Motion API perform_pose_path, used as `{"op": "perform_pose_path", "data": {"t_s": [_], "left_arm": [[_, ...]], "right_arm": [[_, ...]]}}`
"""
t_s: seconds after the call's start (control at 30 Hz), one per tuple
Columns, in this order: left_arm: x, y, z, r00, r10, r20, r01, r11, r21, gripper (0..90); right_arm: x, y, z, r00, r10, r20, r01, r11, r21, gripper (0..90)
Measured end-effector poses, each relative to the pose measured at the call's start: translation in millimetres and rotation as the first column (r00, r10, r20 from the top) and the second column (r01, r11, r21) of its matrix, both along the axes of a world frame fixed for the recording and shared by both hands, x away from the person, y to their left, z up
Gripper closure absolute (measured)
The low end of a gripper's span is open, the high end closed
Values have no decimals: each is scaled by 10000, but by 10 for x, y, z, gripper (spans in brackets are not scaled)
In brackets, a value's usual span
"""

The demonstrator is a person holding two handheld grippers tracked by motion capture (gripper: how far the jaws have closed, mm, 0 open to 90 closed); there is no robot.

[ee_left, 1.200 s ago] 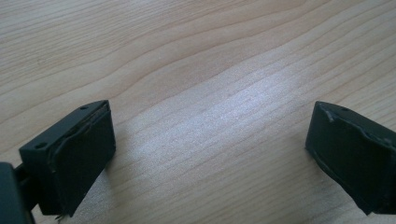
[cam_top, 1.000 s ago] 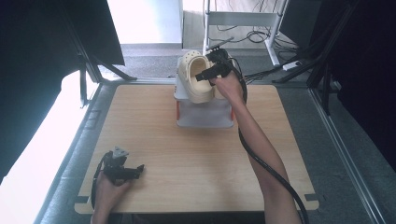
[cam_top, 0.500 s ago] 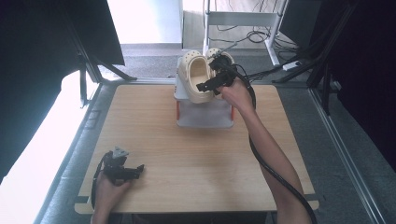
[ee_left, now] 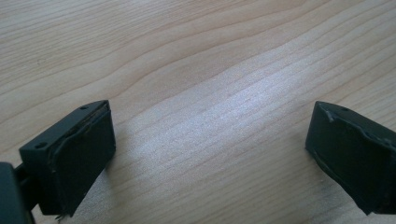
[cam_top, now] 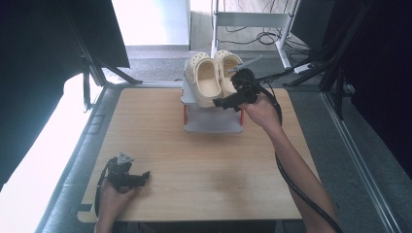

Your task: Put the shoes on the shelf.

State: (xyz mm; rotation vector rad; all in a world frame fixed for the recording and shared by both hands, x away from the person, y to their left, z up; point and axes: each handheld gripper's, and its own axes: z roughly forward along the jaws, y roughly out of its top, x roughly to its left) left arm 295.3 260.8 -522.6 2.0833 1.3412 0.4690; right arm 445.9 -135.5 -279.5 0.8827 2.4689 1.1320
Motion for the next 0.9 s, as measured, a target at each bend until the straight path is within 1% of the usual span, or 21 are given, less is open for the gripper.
{"op": "perform_pose_path", "data": {"t_s": [0.07,0.1,0.13,0.33,0.47,0.5,0.57,0.67,0.8,0.9], "left_arm": [[0,-1,-1,10000,14,10,-14,10000,-10,13],[0,-1,-1,10000,12,11,-12,10000,-9,13],[0,-2,-1,10000,23,9,-23,10000,-22,13],[0,-1,-1,10000,14,12,-14,10000,-12,13],[0,-1,-1,10000,16,12,-16,10000,-11,13],[0,-1,-1,10000,15,11,-15,10000,-12,13],[0,-2,-1,10000,20,8,-20,10000,-18,13],[0,-1,-1,10000,14,9,-14,10000,-14,13],[0,-2,0,10000,14,8,-14,10000,-14,13],[0,-2,-1,10000,16,8,-16,10000,-14,14]], "right_arm": [[-22,-22,-5,10000,18,-1,-18,10000,-15,0],[-80,-84,-22,10000,49,14,-49,10000,-56,0],[-80,-84,-22,10000,49,14,-49,10000,-56,0],[-237,-314,-101,9996,271,94,-268,9992,-290,0],[-298,-470,-174,9997,225,16,-225,9992,-329,0],[-326,-547,-218,9999,155,-60,-156,9994,-295,0],[-338,-573,-235,9999,123,-93,-125,9996,-255,0],[-385,-680,-316,9999,78,-135,-80,9999,-129,0],[-450,-772,-410,10000,90,-20,-90,9999,-67,0],[-495,-822,-490,10000,-87,-30,87,9997,208,0]]}}
